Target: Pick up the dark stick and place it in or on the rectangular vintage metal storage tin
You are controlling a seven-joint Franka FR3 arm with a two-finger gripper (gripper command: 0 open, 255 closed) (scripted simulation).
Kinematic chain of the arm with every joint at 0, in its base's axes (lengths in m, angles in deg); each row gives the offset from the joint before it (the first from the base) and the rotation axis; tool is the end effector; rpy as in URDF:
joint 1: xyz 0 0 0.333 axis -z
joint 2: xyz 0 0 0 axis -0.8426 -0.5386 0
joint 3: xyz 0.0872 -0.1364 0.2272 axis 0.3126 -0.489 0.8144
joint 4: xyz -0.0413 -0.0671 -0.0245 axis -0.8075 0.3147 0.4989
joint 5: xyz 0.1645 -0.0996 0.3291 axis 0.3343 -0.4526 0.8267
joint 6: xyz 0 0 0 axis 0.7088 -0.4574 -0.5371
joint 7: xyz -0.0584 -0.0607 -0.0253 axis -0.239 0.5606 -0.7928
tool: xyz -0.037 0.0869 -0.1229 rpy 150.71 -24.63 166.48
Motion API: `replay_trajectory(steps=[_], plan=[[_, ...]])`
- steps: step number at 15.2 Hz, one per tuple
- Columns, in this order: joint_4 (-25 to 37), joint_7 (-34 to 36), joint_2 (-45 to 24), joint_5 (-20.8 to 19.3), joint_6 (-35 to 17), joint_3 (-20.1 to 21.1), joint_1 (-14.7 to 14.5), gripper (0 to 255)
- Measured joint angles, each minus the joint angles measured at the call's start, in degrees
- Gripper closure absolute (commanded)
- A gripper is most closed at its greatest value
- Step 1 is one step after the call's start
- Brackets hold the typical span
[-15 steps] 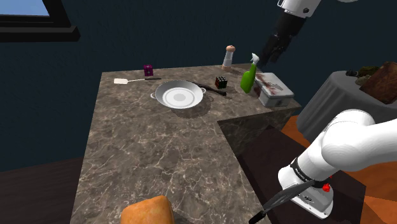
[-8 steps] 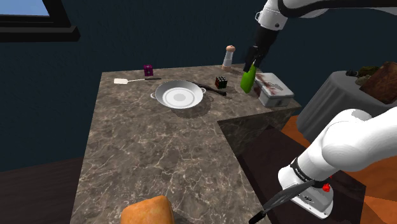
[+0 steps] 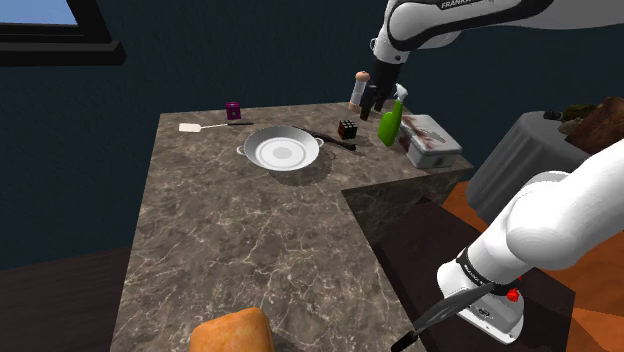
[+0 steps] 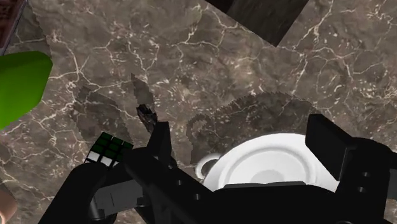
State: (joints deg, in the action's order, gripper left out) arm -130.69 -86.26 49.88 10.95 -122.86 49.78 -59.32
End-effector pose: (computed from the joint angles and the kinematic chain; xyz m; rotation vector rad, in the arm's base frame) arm 0.4701 -0.0614 0.3937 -3.0845 -0.1967 -0.0270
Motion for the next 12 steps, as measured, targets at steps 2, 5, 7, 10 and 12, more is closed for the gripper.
replay_trajectory(steps=[2,5,7,10,12], plan=[[2.1,-1.8,-4.8,0.2,-2.2,-0.6,-0.1,0],[5.9,-4.3,-11.3,0.6,-4.3,-1.1,-0.1,0],[8.2,-6.1,-15.8,0.9,-6.0,-1.4,0.1,0],[13.8,-8.0,-23.0,1.5,-7.0,-1.2,0.3,0],[16.9,-9.3,-27.3,1.8,-7.7,-1.1,0.5,0]])
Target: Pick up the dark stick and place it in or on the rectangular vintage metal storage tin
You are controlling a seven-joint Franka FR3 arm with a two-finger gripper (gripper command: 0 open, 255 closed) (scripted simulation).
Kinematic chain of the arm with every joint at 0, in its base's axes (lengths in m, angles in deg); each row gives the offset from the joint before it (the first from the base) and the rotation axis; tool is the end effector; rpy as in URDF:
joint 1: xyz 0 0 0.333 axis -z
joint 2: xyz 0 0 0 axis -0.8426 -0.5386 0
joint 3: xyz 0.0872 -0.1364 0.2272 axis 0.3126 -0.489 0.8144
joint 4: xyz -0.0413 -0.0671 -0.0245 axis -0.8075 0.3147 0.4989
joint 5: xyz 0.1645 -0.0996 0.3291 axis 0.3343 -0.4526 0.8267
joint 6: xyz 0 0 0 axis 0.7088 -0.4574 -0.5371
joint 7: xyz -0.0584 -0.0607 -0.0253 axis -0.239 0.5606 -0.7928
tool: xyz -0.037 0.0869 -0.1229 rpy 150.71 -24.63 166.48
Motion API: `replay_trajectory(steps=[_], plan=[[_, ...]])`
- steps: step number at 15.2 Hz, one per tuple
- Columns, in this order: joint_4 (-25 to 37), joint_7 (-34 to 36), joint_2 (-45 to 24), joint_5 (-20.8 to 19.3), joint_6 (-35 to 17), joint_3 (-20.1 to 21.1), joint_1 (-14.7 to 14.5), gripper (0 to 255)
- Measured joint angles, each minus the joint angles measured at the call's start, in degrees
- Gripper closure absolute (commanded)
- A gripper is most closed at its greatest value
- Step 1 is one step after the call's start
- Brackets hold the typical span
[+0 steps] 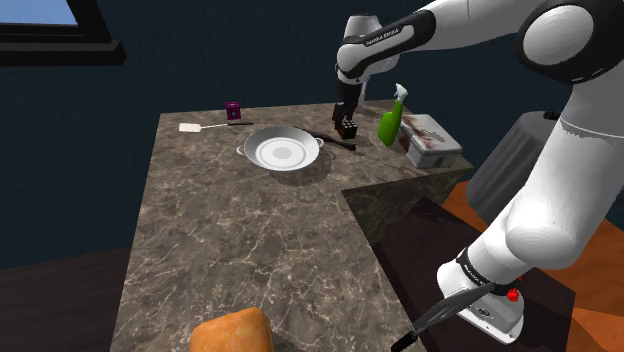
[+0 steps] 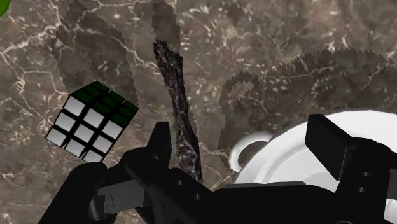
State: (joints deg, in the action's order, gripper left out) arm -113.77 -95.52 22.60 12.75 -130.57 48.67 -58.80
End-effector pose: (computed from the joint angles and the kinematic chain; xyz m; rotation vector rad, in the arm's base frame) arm 0.5727 -0.0883 0.2902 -3.1131 -0.3764 0.0485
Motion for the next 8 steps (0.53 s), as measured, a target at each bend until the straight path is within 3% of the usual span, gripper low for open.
replay_trajectory(steps=[8], plan=[[18.4,-4.2,-19.2,0.6,0.6,1.0,1.7,0]])
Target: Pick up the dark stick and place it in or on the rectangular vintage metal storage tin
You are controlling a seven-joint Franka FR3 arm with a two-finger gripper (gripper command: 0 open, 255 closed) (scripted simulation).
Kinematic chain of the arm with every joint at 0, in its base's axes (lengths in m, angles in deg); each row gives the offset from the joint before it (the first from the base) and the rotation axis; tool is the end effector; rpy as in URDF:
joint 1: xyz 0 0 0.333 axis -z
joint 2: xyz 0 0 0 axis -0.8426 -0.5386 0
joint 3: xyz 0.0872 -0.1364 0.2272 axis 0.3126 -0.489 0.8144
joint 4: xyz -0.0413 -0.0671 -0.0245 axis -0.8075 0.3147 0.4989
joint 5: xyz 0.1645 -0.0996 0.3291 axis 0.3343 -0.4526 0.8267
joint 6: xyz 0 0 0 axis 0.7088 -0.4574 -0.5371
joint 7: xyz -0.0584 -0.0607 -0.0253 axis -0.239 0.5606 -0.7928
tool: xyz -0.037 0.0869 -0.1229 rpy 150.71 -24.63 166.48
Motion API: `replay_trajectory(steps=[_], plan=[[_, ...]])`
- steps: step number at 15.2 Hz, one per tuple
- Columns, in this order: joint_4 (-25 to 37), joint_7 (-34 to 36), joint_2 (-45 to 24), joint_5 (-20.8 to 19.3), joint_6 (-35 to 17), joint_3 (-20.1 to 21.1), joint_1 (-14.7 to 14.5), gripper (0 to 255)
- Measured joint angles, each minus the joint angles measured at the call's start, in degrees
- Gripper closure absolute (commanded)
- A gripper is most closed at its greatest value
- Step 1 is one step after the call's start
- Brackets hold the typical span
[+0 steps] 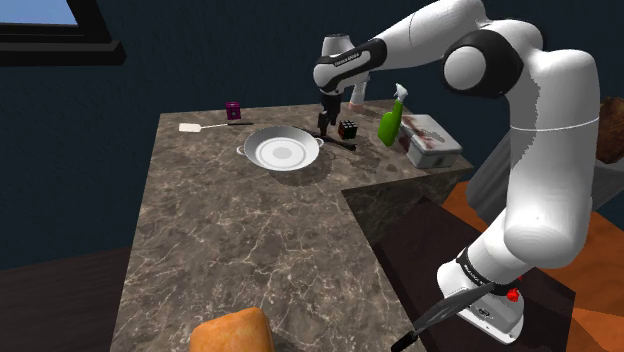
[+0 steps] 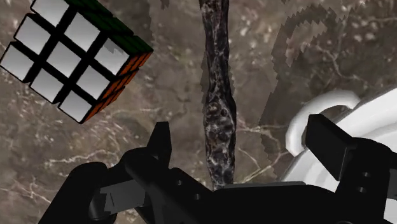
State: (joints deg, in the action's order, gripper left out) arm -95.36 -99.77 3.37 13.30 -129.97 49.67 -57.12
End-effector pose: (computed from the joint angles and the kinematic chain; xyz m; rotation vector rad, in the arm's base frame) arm 0.6418 -0.1005 0.2242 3.0765 0.4912 -0.0990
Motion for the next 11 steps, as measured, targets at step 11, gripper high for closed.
replay_trajectory(steps=[11], plan=[[2.9,-0.9,-6.5,0.3,-3.6,0.4,0.7,0]])
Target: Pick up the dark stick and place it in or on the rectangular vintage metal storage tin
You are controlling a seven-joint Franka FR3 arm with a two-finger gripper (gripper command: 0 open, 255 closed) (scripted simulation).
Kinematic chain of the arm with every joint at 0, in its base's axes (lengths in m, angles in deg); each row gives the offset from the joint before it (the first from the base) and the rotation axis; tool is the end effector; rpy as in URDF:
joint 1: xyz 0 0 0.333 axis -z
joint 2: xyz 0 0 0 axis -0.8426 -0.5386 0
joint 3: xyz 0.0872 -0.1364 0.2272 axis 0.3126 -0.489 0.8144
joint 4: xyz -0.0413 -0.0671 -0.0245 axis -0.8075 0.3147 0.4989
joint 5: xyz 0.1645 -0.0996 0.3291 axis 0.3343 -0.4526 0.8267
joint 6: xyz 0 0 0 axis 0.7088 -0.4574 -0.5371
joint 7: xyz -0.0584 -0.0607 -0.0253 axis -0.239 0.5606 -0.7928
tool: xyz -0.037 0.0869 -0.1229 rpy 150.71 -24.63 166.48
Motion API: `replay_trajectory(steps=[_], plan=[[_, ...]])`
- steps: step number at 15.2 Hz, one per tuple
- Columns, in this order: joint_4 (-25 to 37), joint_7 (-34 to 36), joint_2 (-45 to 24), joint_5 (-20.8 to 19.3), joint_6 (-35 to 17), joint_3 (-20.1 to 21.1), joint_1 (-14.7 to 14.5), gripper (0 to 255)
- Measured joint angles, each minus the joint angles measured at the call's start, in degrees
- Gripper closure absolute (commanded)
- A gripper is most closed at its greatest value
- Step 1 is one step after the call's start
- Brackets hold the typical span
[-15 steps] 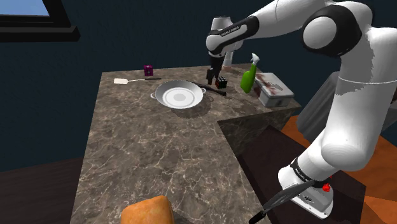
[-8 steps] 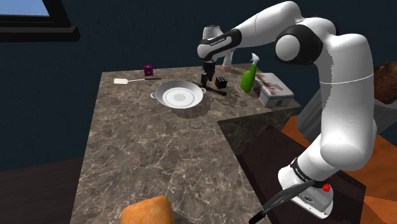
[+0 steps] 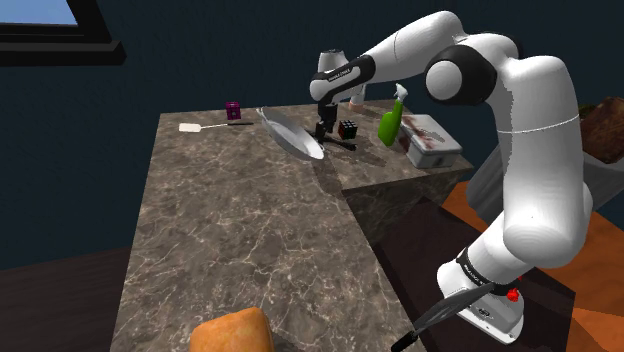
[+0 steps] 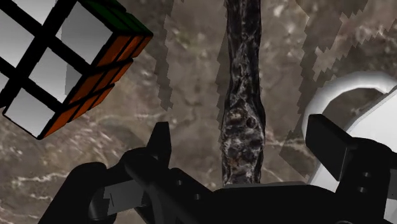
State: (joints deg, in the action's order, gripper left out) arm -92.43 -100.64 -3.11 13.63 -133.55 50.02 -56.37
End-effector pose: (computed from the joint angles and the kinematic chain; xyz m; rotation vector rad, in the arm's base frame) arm 0.6521 -0.1065 0.1773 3.0653 0.5072 -0.1019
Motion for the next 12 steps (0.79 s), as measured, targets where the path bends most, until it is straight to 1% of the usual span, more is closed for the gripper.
replay_trajectory(steps=[4,5,12], plan=[[-0.1,-0.1,0.0,0.0,-0.2,0.0,0.0,0],[0.0,-0.1,0.0,0.0,-0.1,0.0,0.0,255],[-0.2,0.0,0.1,0.1,-0.3,0.1,-0.1,255]])
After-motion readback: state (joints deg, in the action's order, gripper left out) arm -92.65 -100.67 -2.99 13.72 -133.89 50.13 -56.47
